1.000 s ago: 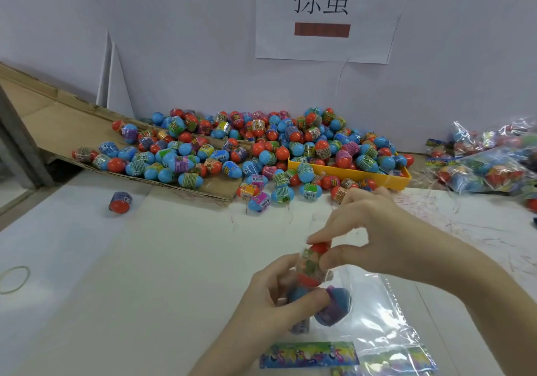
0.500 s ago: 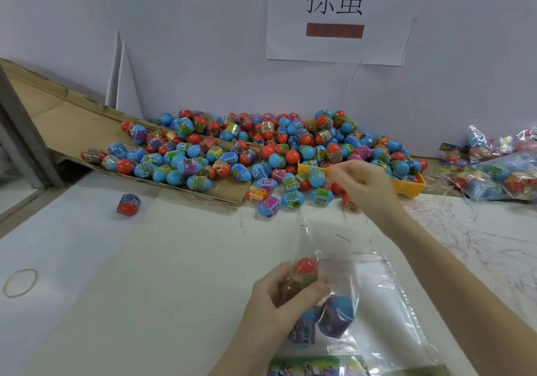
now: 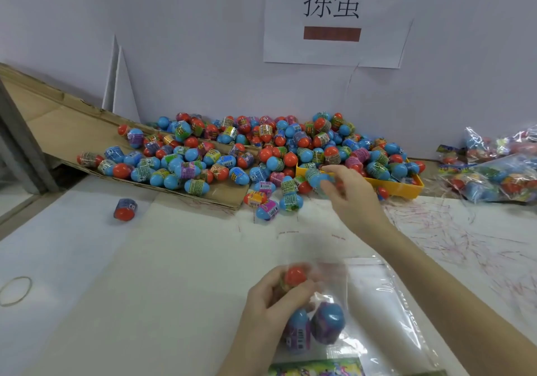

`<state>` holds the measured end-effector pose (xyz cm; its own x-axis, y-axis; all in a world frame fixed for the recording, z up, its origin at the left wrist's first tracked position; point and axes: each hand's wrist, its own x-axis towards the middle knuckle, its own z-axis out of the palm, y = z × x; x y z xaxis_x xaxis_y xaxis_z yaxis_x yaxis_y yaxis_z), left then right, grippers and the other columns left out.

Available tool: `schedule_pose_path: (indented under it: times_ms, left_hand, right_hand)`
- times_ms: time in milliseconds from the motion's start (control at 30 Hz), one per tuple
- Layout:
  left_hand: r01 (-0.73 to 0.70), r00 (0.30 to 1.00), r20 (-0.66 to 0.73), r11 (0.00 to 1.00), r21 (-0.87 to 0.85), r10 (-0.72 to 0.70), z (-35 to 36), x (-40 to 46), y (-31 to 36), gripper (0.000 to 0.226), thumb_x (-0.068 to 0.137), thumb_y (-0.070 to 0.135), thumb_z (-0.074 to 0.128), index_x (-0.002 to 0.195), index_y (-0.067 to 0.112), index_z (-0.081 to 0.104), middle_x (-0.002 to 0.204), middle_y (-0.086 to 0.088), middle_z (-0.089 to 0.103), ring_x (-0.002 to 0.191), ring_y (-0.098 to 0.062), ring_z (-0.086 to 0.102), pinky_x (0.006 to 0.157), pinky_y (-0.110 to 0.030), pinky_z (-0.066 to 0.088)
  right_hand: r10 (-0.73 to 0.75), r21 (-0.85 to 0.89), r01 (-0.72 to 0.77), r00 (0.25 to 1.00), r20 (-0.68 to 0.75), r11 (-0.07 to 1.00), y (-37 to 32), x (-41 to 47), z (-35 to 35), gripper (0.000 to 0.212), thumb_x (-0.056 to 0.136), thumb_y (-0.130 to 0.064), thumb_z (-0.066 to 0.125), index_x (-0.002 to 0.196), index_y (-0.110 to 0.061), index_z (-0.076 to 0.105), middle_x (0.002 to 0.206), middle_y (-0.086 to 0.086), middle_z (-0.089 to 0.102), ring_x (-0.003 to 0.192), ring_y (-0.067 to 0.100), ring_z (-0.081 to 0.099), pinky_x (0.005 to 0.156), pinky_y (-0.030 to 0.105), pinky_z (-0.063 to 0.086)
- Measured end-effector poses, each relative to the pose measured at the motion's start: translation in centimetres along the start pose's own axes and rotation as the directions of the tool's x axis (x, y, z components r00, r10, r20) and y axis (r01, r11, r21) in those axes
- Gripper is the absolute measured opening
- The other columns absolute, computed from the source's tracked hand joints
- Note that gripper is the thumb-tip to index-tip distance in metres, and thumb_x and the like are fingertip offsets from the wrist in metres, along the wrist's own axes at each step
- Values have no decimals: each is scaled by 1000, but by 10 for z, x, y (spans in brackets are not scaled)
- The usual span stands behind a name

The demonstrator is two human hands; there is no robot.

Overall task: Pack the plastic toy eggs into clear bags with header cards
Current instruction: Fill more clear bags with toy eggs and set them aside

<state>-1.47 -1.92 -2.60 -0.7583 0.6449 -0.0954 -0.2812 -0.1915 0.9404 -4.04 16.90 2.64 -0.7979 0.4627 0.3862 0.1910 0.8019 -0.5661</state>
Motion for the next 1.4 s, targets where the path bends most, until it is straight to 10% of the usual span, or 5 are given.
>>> schedule_pose_path:
  times_ms: [200,567,900,1067,1400]
  left_hand:
    - [-62,997,-43,998,21,63,0,-2,1,44,44,46,72,86,34,75,92,1,74,89,-17,67,86,-34,52]
    - [-85,996,21,992,89,84,4,-6,3,30,59,38,69,88,44,71,94,7,74,94,-11,67,82,-25,52]
    - [-53,998,43,995,84,49,2,-6,2,25,65,32,65,87,40,73,94,5,73,94,-14,67,79,-24,54]
    - [-36,999,20,999,32,35,2,-6,4,30,64,26,65,89,40,73,93,0,74,91,-17,68,76,-23,54]
    - [11,994,113,1000,18,-13,6,-12,9,36,55,24,72,91,23,74,98,-1,73,91,-14,68,81,-29,55]
  right_hand:
    - [-171,580,80,980,105,811,-51,-58,-56,23,76,-40,52,94,-28,60,87,-15,67,78,-3,61,68,11,48]
    - [-233,-186,268,954,191,945,-47,-79,-57,20,79,-45,58,97,-38,66,115,-31,35,110,-3,20,74,22,8]
    - [-97,-81,220,693,714,972,-49,-57,-83,12,88,-43,46,96,-52,50,124,-29,29,113,-10,15,112,46,11]
    - [-92,-129,247,718,690,960,-46,-59,-77,19,84,-52,47,96,-46,59,134,-23,37,118,-6,28,110,49,18]
    - [-147,94,122,935,323,988,-45,-69,-63,36,81,-17,68,95,-44,49,76,-18,64,72,-2,60,75,22,52]
